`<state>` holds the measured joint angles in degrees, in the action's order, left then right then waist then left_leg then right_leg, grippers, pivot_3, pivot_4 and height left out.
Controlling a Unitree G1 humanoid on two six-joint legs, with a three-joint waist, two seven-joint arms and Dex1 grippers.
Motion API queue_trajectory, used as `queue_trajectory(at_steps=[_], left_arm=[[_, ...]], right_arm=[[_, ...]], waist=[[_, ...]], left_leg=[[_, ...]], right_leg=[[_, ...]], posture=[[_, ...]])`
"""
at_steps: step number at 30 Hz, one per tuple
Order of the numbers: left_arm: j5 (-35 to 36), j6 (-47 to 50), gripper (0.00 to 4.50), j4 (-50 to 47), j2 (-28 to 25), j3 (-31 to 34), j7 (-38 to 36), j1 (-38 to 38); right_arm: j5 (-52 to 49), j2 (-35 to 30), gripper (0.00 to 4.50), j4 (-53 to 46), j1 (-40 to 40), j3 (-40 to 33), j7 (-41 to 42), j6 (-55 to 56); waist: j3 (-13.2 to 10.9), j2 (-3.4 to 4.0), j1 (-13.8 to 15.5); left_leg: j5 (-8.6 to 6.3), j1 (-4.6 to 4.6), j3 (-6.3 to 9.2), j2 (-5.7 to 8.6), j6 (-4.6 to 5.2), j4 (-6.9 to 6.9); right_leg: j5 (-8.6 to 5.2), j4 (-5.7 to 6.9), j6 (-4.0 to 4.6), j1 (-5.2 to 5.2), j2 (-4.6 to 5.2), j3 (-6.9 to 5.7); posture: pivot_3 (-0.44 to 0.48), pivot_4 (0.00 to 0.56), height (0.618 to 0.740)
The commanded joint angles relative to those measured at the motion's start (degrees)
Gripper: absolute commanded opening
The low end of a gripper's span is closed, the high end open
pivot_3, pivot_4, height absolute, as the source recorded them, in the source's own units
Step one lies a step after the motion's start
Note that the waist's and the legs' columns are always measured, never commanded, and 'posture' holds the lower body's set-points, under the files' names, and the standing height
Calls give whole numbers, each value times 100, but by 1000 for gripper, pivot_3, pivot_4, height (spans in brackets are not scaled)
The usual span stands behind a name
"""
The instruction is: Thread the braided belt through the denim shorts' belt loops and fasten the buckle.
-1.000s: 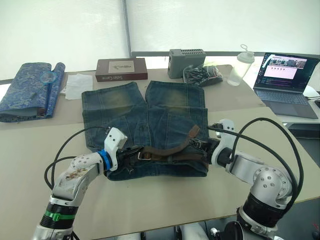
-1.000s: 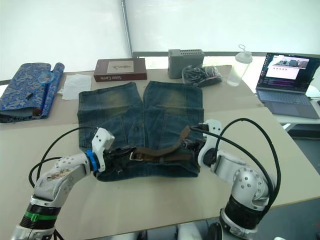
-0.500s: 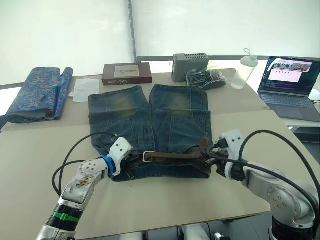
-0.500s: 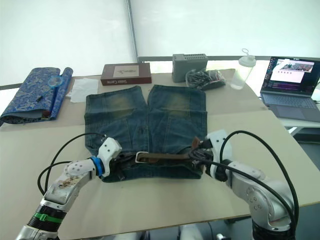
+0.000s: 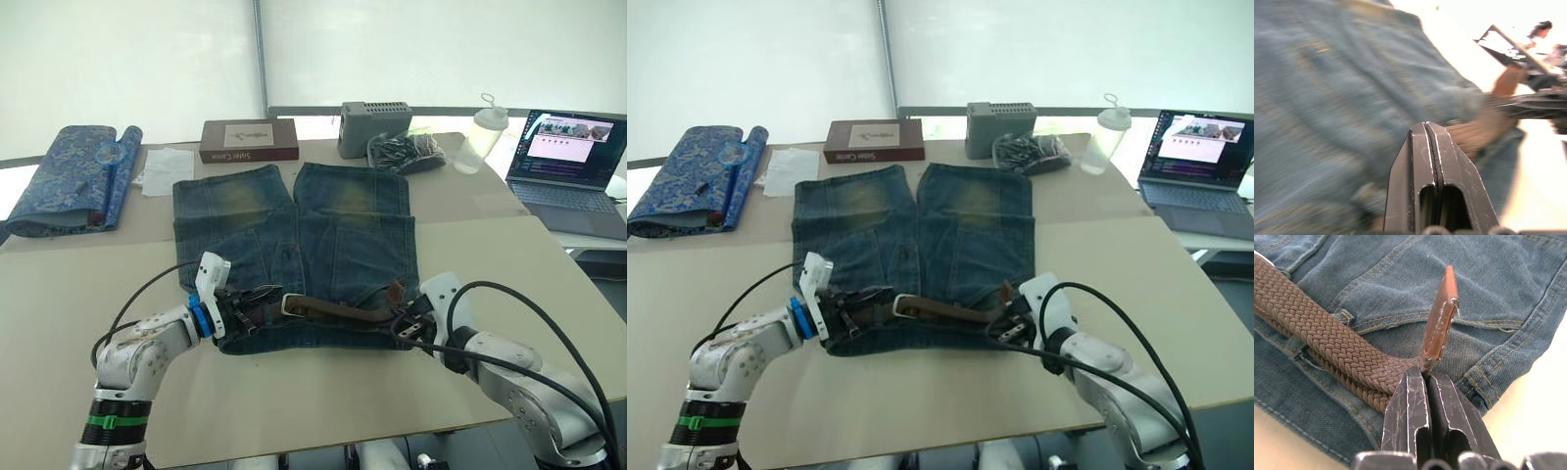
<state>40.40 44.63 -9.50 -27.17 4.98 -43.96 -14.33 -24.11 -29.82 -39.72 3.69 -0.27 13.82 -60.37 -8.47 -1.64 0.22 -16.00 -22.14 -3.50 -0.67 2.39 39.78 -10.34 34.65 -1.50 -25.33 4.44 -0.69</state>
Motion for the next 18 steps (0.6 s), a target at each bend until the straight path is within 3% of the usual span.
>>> queue_trajectory(at_steps=[1, 3, 8, 13, 18], left_arm=[[-83, 19, 30, -275, 138, -339, 79, -150], [-167, 50, 30, -253, 249, -438, 271, -254], [-1277, 121, 30, 288, 178, -1304, 833, -454], [-1826, 333, 30, 651, -79, -1871, 867, -276], [-2199, -74, 30, 876, -248, -2127, 809, -1]], right_arm=[[74, 9, 0, -14, 49, 5, 66, 156], [77, 10, 0, -20, 69, -10, 87, 152], [46, 35, 0, -88, 84, -52, 107, 95], [37, 44, 0, -121, 79, -70, 107, 70], [60, 60, 0, -103, 96, -98, 102, 63]], waist=[[-1, -1, 7], [-2, -3, 13], [-4, -8, 44], [12, -4, 17], [76, 38, -10]], left_leg=[[0, -1, 0, 0, 1, 0], [-1, -4, 1, 0, 2, 0], [-2, -3, 3, -2, 3, -1], [-2, 22, 0, -3, 3, -1], [-4, 64, -1, -7, 0, -18]], right_leg=[[0, -6, 1, 2, -1, 0], [0, -13, 4, 3, -1, 1], [1, -13, 9, 3, -6, -2], [-14, -14, 30, 24, -3, 1], [-20, -15, 31, 49, -4, 3]], posture=[[0, 150, 740], [0, 150, 740], [0, 150, 740], [0, 150, 740], [0, 150, 740]])
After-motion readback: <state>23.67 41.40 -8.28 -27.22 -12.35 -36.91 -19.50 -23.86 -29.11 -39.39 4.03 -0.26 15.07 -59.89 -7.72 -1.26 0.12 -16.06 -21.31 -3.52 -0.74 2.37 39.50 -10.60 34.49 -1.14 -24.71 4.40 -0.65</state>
